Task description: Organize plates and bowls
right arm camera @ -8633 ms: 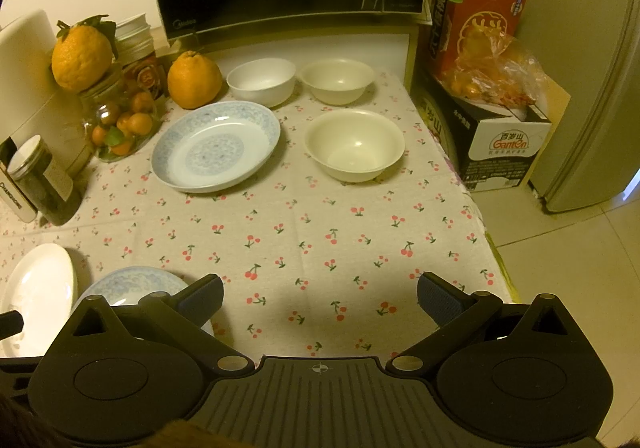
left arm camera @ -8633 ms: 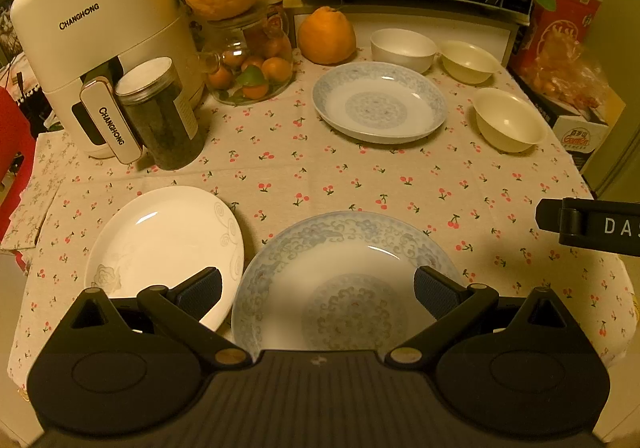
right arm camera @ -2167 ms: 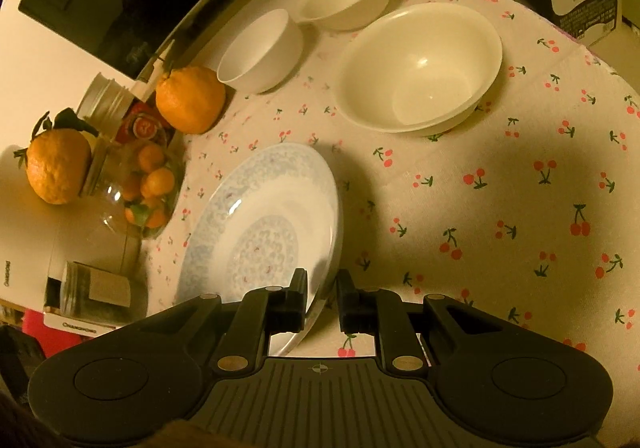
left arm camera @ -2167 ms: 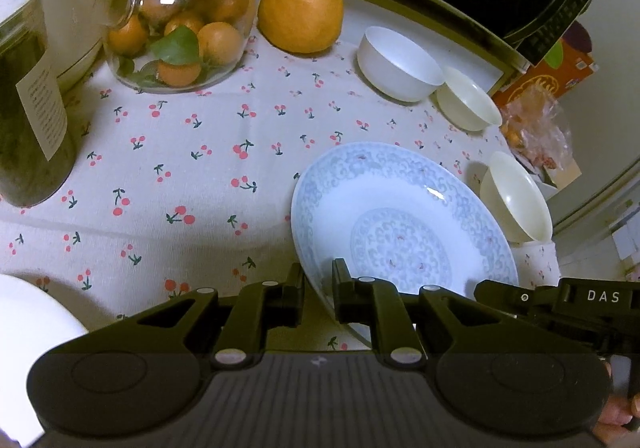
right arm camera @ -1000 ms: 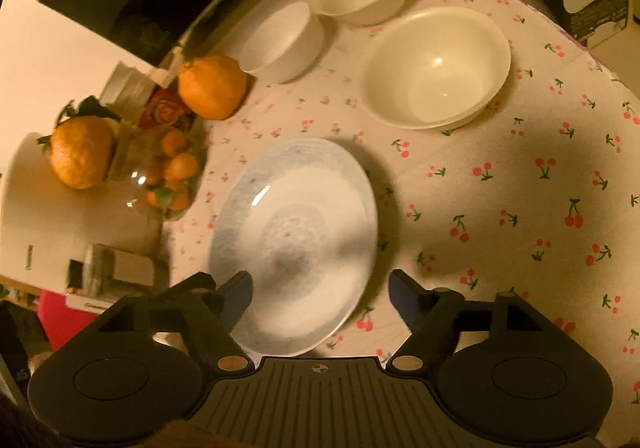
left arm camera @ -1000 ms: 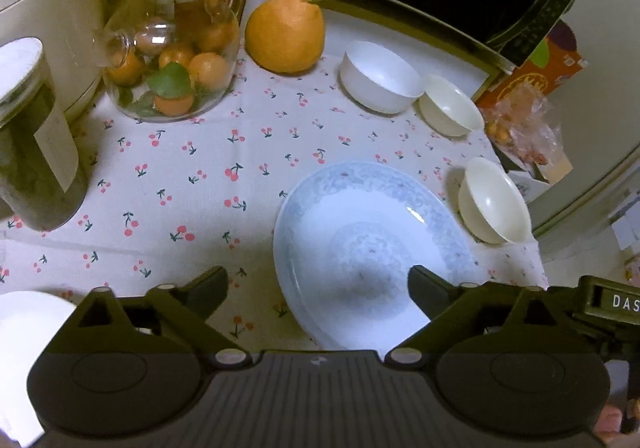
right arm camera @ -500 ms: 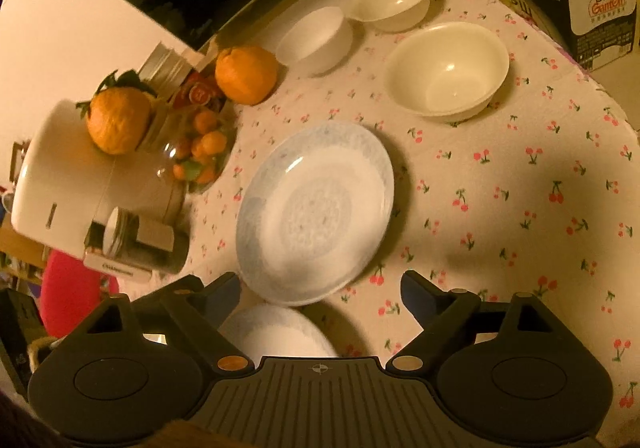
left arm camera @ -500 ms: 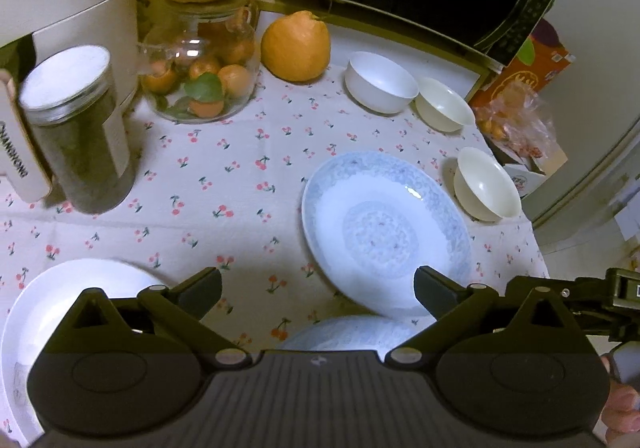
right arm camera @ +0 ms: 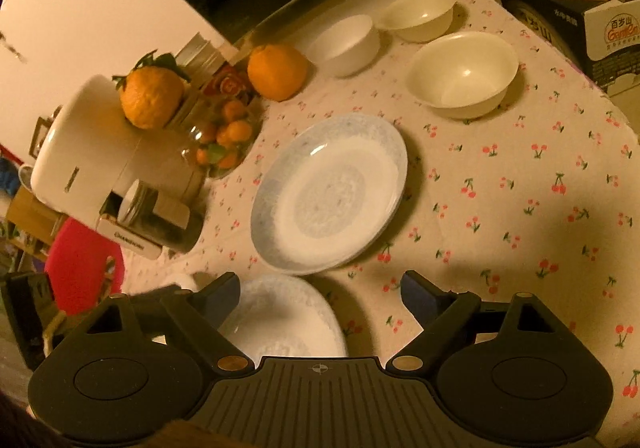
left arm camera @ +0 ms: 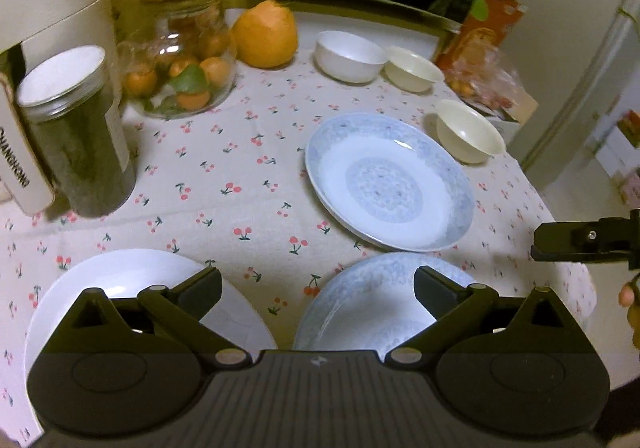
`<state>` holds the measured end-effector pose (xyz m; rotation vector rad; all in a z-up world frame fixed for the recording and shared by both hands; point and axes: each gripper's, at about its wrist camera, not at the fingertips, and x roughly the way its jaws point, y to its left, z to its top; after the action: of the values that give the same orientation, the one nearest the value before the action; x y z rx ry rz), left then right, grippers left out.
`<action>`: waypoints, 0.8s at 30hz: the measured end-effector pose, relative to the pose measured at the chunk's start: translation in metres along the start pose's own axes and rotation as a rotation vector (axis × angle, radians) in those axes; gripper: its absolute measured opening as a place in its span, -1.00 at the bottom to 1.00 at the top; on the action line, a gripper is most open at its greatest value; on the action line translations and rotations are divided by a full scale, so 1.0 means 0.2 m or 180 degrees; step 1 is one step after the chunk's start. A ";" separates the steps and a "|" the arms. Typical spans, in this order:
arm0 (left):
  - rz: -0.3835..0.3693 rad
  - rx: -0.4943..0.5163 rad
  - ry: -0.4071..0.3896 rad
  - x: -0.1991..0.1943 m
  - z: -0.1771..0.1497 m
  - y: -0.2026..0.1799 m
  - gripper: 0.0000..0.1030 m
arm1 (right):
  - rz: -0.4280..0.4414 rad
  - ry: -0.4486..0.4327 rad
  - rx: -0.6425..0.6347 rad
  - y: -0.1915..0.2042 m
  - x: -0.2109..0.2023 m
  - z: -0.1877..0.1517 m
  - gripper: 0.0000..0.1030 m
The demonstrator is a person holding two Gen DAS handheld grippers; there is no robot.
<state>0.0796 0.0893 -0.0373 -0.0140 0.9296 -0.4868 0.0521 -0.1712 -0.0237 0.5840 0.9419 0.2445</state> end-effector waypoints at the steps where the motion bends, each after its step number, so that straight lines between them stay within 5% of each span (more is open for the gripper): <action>1: -0.0028 0.0057 0.0000 0.00 0.00 0.00 0.99 | -0.0012 -0.0005 -0.0058 0.01 0.00 -0.02 0.74; 6: -0.0135 0.0421 -0.0089 0.00 -0.03 -0.02 0.98 | -0.0059 0.0024 -0.0393 0.05 0.00 -0.15 0.77; 14: -0.0371 0.0583 -0.0013 0.04 -0.06 -0.02 0.88 | -0.0024 0.0151 -0.0958 0.10 0.01 -0.36 0.77; 24: -0.0413 0.0770 0.0136 0.08 -0.08 -0.04 0.51 | 0.0142 0.0411 -0.0947 0.11 0.08 -0.47 0.77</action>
<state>0.0710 0.0788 -0.0575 0.1566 0.9100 -0.7201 -0.0152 -0.1119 -0.0645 0.3179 0.9952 0.4582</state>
